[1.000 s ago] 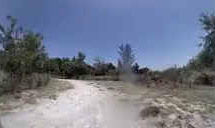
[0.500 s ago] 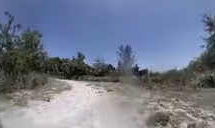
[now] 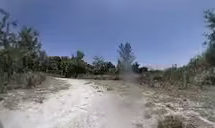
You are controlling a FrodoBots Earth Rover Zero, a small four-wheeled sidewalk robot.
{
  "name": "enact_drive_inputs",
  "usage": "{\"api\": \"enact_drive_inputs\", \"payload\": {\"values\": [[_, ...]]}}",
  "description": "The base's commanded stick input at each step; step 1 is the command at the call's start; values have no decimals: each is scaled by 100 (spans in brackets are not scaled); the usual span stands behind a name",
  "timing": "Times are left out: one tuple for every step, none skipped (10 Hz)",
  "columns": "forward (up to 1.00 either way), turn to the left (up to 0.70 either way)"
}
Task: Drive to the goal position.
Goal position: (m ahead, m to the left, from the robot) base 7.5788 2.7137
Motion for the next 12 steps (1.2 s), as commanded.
{"api": "enact_drive_inputs", "payload": {"values": [[60, 0], [63, 0], [68, 0], [70, 0], [70, 5], [70, 14], [70, 8], [70, 0], [70, 0], [70, 0], [70, 0], [70, 0]]}}
